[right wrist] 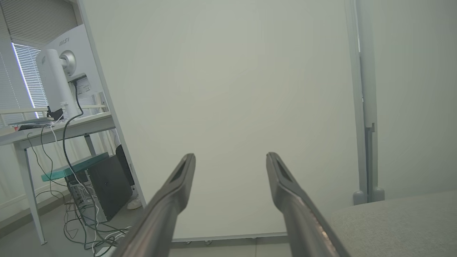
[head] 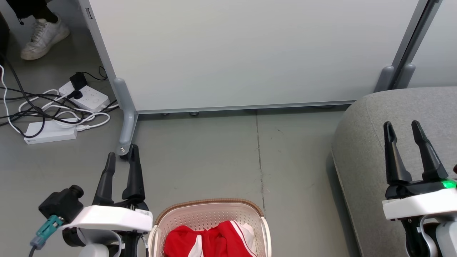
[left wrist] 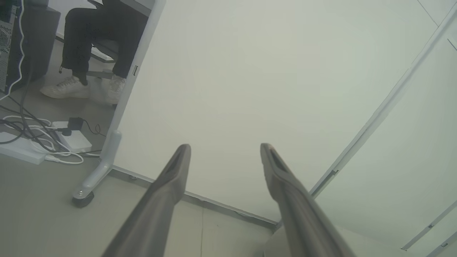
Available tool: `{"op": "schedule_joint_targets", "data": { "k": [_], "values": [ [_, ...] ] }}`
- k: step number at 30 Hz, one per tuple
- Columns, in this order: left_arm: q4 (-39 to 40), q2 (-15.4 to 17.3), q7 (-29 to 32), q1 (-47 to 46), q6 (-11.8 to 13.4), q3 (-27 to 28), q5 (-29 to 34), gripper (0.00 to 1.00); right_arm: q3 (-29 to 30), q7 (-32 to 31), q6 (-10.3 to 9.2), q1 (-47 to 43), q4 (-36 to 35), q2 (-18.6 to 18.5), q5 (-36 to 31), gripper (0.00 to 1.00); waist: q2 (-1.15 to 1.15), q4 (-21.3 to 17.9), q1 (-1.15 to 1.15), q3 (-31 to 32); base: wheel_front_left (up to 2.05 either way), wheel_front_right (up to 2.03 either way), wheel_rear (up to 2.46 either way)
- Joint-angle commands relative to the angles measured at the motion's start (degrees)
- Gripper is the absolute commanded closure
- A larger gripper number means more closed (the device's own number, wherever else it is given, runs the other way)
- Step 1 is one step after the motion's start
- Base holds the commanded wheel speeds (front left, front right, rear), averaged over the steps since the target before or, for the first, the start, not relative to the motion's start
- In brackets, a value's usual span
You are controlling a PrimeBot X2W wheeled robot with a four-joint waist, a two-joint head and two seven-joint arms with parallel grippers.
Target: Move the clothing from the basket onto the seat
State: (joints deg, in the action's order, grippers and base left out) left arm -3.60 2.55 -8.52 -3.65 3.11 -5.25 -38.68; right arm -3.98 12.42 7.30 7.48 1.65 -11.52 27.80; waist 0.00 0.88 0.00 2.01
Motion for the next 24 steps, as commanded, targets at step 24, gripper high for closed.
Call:
{"op": "schedule_joint_targets", "data": {
  "k": [24],
  "values": [
    [-4.9, 0.4, -3.6, 2.1, 3.9, -7.5, 18.2, 0.0, -1.2, 1.6, 0.26, -0.7, 9.8, 3.0, -10.5, 0.0, 0.0, -0.4, 0.0, 0.9, 0.0, 0.0, 0.0]
  ]
}}
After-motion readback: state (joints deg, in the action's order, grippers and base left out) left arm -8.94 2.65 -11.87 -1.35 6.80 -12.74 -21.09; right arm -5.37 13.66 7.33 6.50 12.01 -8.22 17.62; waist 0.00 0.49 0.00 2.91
